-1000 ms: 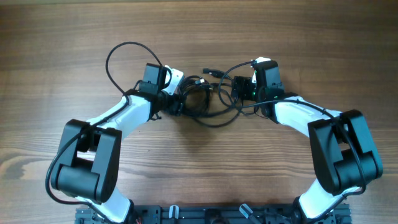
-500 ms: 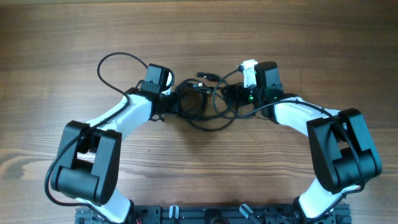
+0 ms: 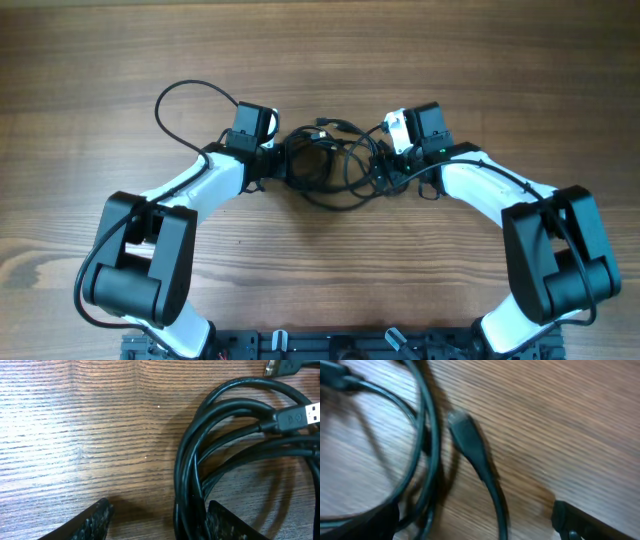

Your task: Untangle cables

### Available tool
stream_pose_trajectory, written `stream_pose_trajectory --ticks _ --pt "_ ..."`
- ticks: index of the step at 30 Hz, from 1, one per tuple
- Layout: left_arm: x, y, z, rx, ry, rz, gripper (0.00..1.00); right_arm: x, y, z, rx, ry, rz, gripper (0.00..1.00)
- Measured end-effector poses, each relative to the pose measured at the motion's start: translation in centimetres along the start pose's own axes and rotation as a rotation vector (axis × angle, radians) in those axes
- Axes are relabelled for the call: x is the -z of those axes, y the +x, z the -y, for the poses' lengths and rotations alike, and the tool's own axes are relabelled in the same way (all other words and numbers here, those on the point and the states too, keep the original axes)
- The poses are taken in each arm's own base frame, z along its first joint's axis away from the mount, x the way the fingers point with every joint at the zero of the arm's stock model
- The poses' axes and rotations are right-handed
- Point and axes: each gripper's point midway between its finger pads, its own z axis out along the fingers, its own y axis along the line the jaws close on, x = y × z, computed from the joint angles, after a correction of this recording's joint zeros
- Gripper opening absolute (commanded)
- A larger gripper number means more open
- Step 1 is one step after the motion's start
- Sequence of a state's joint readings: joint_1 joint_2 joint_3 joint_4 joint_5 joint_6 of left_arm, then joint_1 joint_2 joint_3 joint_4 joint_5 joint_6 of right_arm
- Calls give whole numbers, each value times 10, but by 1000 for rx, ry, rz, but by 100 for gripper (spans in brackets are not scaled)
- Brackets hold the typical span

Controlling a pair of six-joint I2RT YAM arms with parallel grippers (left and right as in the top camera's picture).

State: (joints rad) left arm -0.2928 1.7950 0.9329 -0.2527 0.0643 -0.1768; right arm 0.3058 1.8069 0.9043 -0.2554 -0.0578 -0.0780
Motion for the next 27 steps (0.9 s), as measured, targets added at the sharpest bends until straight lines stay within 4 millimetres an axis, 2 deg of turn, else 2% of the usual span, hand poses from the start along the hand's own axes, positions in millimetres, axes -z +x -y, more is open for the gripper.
stream_pose_trajectory --ticks 4,8,11,13,15,18,20,23,27 --pt "0 0 0 0 1 -1 55 3 10 11 -74 75 -47 100" --pt "0 1 1 1 7 -5 55 5 15 15 -134 98 -66 100" --pt "0 1 1 1 7 -5 56 4 11 14 -149 96 -48 100" --pt "0 1 1 1 7 -6 56 1 0 16 -182 92 13 100" --pt "0 2 1 -18 6 -8 56 -1 -17 10 -218 19 98 100" --pt "0 3 1 -42 6 -11 56 -2 -35 -13 -213 -139 161 100" --pt "0 3 1 -44 6 -11 56 0 -36 -24 -208 -203 161 100" --pt "0 2 1 -49 6 -9 56 0 -35 -28 -207 -227 149 100" --pt "-1 1 1 -52 7 -6 57 0 -20 -27 -187 -127 73 100"
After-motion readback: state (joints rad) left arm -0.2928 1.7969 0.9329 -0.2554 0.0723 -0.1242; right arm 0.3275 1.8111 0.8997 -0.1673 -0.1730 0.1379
